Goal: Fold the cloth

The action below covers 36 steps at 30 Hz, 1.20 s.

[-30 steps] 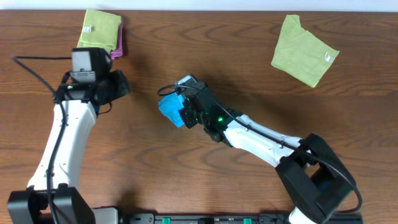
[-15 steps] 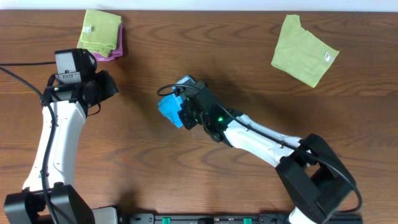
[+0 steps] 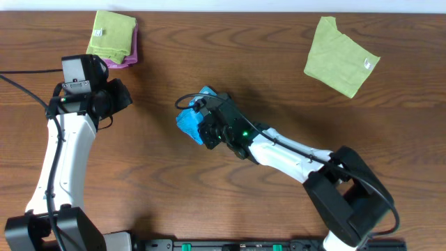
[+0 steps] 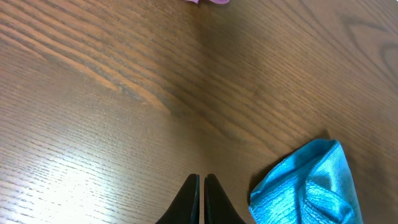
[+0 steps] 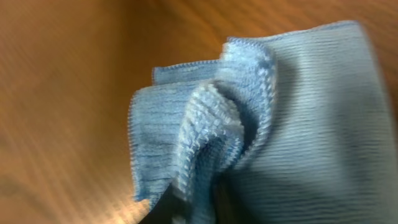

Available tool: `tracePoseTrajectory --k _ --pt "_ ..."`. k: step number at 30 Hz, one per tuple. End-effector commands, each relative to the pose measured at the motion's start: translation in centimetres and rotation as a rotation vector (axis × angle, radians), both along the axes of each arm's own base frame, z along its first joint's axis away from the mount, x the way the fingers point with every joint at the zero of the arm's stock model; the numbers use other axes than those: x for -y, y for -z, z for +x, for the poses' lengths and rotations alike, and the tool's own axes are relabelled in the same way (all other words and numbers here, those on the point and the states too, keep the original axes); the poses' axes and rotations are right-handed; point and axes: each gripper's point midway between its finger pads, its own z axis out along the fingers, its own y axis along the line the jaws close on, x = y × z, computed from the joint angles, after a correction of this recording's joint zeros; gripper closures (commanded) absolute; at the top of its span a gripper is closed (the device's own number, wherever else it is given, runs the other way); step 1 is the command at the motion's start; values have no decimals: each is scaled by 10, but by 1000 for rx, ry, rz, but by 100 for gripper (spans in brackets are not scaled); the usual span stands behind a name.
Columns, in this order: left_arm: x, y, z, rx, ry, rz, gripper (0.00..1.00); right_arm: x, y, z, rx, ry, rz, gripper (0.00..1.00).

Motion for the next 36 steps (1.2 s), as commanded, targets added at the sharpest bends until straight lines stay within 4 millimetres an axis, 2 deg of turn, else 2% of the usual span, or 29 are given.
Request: tracePoseTrajectory --k 1,3,7,9,11,18,21,22,23,24,26,28,29,31,32,33,36 --pt "-3 -13 4 40 -5 3 94 -23 -3 -23 -72 -122 77 18" --pt "-3 -14 6 48 -5 4 94 -27 -4 -32 -107 -159 105 1" --pt "-3 -15 7 53 -5 5 94 -28 -6 -35 -132 -166 124 1" --pt "-3 -14 6 48 -5 4 94 -30 -10 -34 -156 -168 154 10" --pt "-3 -14 5 45 -5 3 94 -35 -19 -37 -185 -209 207 15" --pt "-3 -13 5 43 -5 2 94 -37 -25 -45 -230 -251 247 13" --pt "-2 -12 2 31 -5 0 94 -35 -28 -39 -221 -240 253 9" --pt "-2 -10 1 23 -4 -1 92 -33 -33 -34 -213 -229 261 7" --pt "0 -10 -1 18 13 -4 86 -30 -40 -27 -204 -215 270 1" --pt "5 -9 -1 21 49 -14 81 -26 -47 -20 -192 -202 277 1" --pt "21 -6 -5 25 131 -70 69 -8 -67 3 -152 -129 245 1" --pt "26 2 -10 7 151 -92 44 26 -82 30 -86 -20 122 1" --pt "27 8 -14 -8 151 -96 37 47 -91 41 -53 40 36 1" --pt "40 20 -22 -17 201 -147 24 91 -112 55 -1 140 -132 1" --pt "50 28 -26 -13 234 -192 11 113 -126 57 20 175 -210 1" --pt "55 32 -29 -11 248 -212 3 123 -134 57 28 190 -240 1" --pt "71 49 -38 -7 275 -284 5 157 -162 51 64 264 -312 1"
